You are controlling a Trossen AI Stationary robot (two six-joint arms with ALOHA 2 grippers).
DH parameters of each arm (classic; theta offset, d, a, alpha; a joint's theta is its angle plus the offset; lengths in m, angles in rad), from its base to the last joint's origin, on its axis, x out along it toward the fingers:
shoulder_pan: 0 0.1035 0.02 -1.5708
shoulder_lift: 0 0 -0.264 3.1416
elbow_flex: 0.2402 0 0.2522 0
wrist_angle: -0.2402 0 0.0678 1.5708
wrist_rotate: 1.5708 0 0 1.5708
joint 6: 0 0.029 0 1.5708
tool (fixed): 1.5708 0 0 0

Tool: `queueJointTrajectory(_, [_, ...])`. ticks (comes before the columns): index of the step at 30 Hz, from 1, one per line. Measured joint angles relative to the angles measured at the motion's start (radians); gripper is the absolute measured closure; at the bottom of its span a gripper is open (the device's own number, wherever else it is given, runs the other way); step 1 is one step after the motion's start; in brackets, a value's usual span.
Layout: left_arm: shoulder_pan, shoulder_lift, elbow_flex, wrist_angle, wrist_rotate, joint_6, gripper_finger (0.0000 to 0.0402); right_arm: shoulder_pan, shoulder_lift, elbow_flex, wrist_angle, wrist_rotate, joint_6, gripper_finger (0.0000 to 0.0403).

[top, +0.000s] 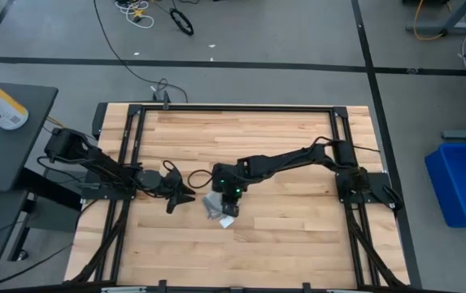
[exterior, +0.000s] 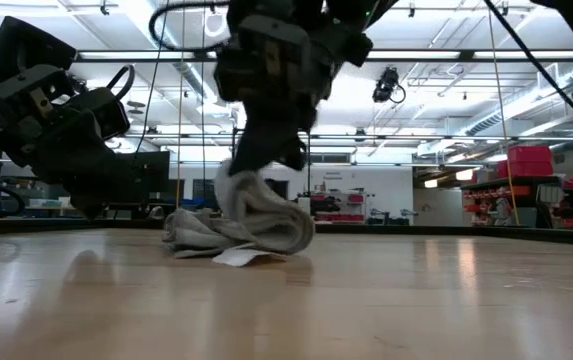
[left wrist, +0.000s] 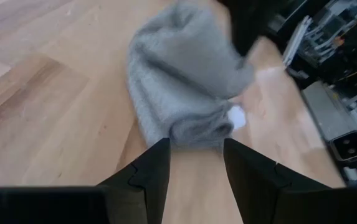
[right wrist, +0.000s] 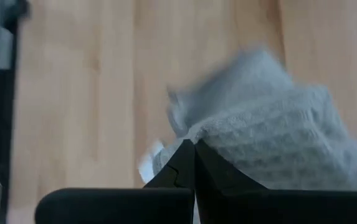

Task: Fold microfiber towels
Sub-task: Fold the gray towel

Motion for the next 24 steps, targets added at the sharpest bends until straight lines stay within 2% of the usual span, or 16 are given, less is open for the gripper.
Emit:
queueJointTrajectory(11, [0.0,0.0,0.0,0.003,0.009,-0.002,0.0244,0.005,0.149,0.129,-0.002,-0.027,-0.038,0.0403])
queueJointTrajectory(24, [0.0,0.0,0.001,-0.031,0.016,-0.019,0.0244,0.015,0.165,0.236,-0.028,-0.054,-0.06,0.0403])
